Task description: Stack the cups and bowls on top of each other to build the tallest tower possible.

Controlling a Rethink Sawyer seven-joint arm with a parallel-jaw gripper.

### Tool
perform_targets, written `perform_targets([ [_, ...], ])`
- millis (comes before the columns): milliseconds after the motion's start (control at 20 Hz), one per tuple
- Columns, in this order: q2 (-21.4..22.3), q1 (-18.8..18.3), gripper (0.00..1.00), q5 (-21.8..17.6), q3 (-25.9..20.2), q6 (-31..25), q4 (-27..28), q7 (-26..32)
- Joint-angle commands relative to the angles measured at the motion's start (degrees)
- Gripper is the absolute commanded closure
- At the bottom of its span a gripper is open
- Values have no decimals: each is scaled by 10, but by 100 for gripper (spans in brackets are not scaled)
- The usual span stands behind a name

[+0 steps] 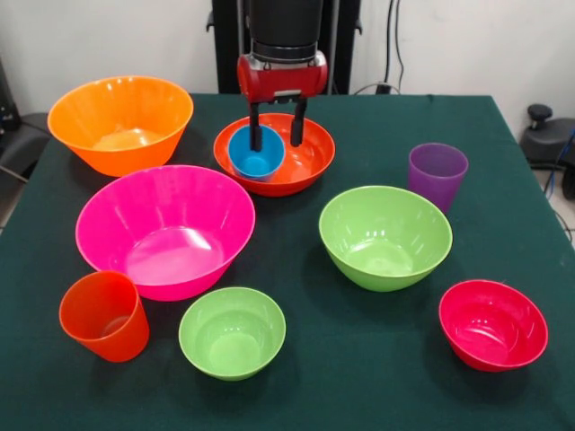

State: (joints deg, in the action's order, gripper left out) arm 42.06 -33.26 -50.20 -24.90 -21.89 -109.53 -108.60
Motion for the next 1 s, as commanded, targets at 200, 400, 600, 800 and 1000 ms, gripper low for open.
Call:
perform_targets([
  [200,-40,32,0,-74,47,46,38,-19],
  [400,-45,34,0,-80,56,64,32,-18],
  [600,-49,37,100,-78,62,72,32,-21],
  [800,-48,27,100,-72,53,62,28,8],
  [1000,-48,30,100,-71,58,63,28,7],
])
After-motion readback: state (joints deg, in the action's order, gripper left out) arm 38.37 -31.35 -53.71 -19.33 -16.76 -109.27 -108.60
